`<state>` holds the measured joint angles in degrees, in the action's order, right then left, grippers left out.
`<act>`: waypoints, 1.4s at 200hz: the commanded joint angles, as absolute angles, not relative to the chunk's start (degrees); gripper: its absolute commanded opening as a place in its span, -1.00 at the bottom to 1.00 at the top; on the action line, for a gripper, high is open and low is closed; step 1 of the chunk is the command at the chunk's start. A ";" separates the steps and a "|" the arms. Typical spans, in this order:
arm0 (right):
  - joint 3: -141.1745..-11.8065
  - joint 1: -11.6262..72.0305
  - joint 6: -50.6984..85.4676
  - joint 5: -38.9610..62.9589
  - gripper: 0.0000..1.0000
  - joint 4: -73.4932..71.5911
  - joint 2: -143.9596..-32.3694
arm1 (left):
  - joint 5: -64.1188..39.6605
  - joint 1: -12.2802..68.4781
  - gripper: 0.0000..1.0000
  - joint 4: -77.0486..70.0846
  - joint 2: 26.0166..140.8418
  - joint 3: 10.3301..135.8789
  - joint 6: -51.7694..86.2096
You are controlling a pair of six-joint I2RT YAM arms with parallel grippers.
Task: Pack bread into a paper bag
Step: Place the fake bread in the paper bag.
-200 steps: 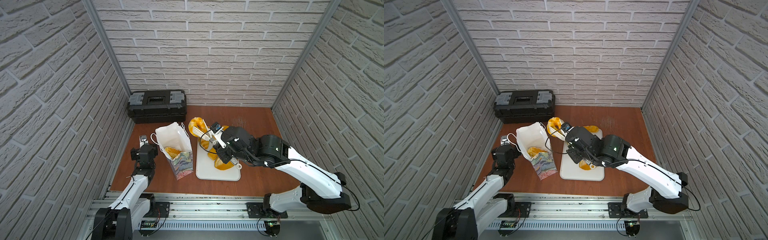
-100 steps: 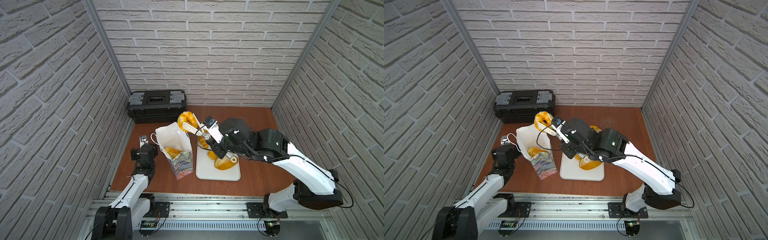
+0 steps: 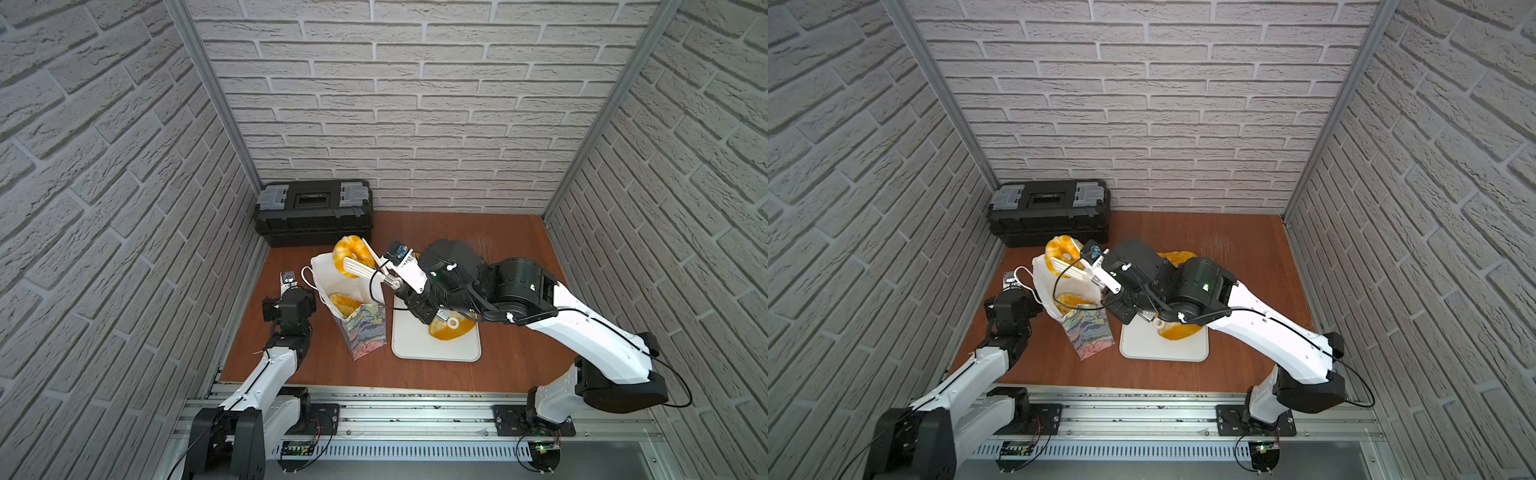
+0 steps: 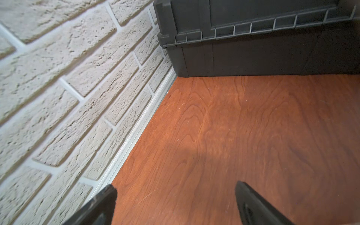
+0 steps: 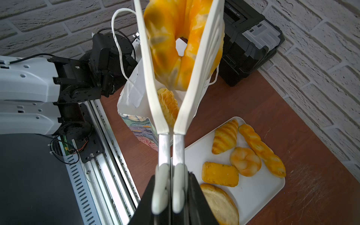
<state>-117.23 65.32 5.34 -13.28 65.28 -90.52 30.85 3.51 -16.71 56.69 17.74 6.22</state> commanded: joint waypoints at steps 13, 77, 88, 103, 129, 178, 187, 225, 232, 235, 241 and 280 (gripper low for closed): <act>-120.10 66.80 4.29 -11.23 -0.72 59.71 -91.60 | 31.64 3.47 0.97 -19.27 57.35 19.34 6.51; -117.86 66.97 3.58 -11.85 -0.73 58.35 -93.71 | 31.73 3.43 0.96 -19.12 56.37 19.07 5.99; -116.99 66.97 3.52 -12.20 -0.74 57.78 -93.61 | 31.73 3.43 0.96 -19.07 56.26 18.92 5.98; -116.00 67.00 3.55 -12.51 -0.74 57.16 -93.52 | 31.73 3.34 0.96 -19.13 56.17 18.83 5.99; -114.47 66.89 3.77 -13.13 -0.74 56.36 -93.60 | 31.68 3.34 0.96 -19.15 56.13 18.90 5.91; -110.84 66.29 4.96 -14.19 -0.74 54.37 -93.34 | 31.72 3.34 0.97 -18.87 55.46 18.81 5.68; -110.40 66.18 5.08 -14.22 -0.74 54.23 -93.25 | 31.72 3.34 0.96 -18.89 55.42 18.81 5.63; -109.10 65.61 5.56 -14.33 -0.69 53.89 -93.06 | 31.72 3.34 0.96 -18.86 55.43 18.81 5.62; -108.91 65.58 5.61 -14.31 -0.61 53.89 -93.08 | 31.73 3.34 0.96 -18.81 55.46 18.81 5.67; -108.85 65.61 5.69 -14.28 -0.57 53.89 -93.08 | 31.73 3.35 0.96 -18.81 55.46 18.81 5.59; -108.83 65.57 5.63 -14.16 -0.54 53.89 -93.08 | 31.70 3.34 0.96 -18.81 55.39 18.81 5.55; -108.63 65.48 5.70 -14.37 -0.17 53.89 -93.01 | 31.66 3.34 0.96 -18.80 55.38 18.81 5.56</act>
